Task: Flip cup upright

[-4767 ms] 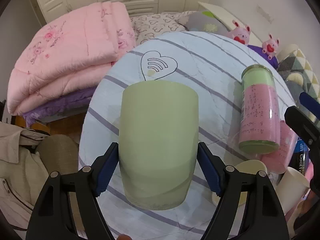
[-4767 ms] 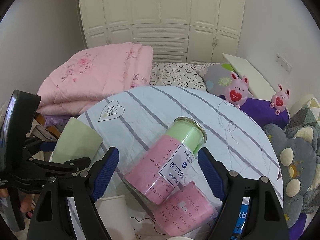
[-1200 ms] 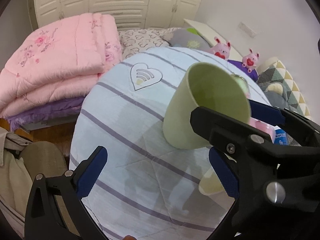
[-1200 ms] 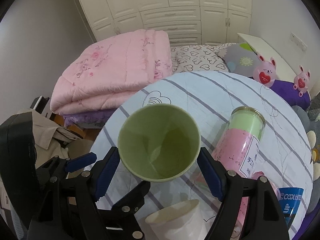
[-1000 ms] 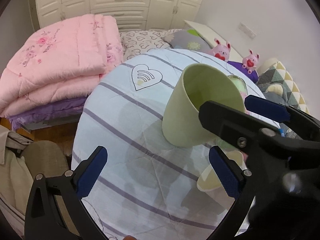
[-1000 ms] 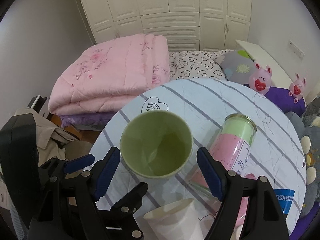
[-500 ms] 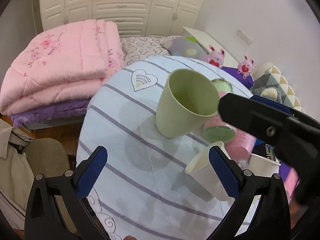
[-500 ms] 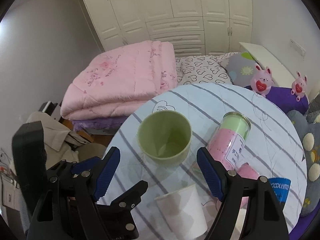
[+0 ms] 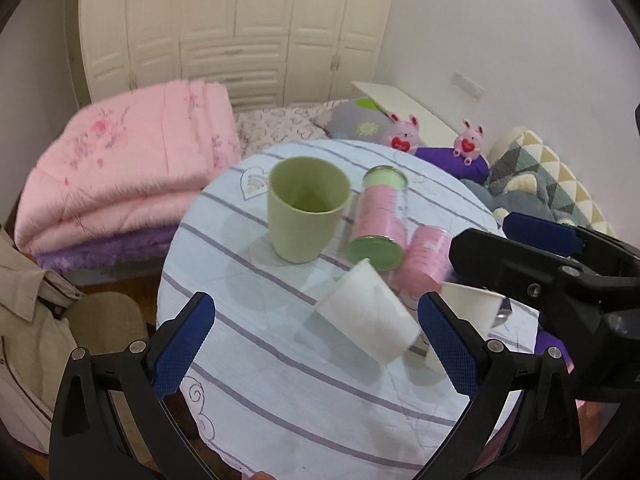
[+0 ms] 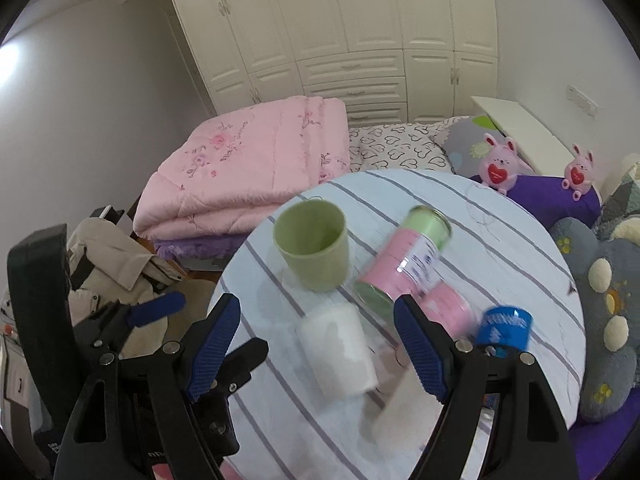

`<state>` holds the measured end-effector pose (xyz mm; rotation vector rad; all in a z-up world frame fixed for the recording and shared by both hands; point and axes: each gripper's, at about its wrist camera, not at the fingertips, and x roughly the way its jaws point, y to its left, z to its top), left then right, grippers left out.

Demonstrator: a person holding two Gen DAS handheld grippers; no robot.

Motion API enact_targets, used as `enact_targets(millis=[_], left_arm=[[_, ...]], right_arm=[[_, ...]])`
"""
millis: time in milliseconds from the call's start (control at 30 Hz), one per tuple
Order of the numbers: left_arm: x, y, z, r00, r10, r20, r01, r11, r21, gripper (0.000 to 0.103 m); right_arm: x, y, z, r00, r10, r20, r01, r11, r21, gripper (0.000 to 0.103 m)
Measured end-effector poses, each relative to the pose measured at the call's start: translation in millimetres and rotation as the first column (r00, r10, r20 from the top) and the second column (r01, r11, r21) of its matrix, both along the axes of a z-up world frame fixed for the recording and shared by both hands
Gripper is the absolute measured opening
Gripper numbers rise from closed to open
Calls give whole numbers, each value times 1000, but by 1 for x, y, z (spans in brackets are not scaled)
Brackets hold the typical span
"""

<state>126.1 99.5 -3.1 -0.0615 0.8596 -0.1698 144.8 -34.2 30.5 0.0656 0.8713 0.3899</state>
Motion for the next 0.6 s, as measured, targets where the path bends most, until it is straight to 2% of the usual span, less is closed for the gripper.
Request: enact_targets(millis=[200, 300, 600], left_arm=[[-26, -20, 7, 999, 13, 47, -14, 1000, 21, 102], [-41, -32, 12, 996, 37, 78, -41, 998, 54, 102], [-67, -65, 18, 986, 80, 147, -94, 991, 95, 102]], right_arm=[[-28, -29, 5, 997, -39, 62, 40, 999, -7, 81], [-42, -45, 5, 994, -51, 98, 51, 999, 0, 81], [-89, -87, 6, 957, -57, 283, 44, 998, 52, 81]])
